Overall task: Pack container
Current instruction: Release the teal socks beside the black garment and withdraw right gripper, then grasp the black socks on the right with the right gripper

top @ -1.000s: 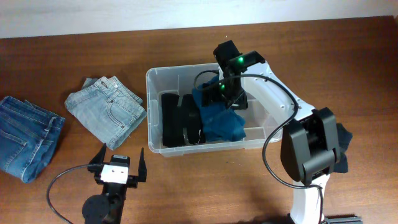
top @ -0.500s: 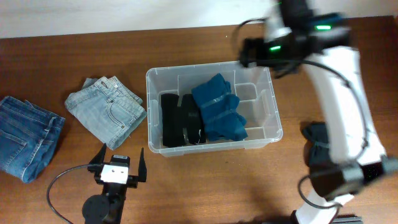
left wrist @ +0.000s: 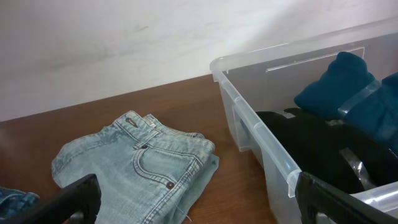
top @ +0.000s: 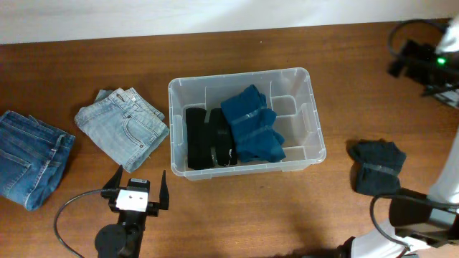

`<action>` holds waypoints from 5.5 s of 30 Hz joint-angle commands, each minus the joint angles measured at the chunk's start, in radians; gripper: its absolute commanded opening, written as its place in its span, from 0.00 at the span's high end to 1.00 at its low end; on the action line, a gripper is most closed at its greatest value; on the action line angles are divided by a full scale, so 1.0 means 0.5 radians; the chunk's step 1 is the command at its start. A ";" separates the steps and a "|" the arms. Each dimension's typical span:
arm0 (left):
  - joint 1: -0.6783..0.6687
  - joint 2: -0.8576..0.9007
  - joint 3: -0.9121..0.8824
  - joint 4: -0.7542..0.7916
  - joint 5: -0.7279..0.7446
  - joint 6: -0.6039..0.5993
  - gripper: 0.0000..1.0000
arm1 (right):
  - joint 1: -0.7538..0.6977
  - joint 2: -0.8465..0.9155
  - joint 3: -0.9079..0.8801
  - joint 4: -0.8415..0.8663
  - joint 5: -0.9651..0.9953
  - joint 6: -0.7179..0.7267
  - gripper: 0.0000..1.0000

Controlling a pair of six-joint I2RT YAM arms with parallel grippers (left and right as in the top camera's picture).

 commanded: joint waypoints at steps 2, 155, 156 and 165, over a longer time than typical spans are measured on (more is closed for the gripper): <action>0.010 -0.014 -0.021 0.006 0.021 0.033 0.01 | -0.186 0.008 -0.070 0.002 0.025 -0.137 0.02; 0.010 -0.014 -0.021 0.006 0.021 0.033 0.00 | -0.679 0.282 -2.419 2.344 -0.755 0.018 0.96; 0.010 -0.014 -0.021 0.006 0.021 0.033 0.01 | -0.681 0.281 -2.414 2.345 -0.797 0.018 0.96; 0.010 -0.014 -0.021 0.006 0.021 0.033 0.01 | -0.682 0.132 -2.168 2.129 -1.019 0.001 0.96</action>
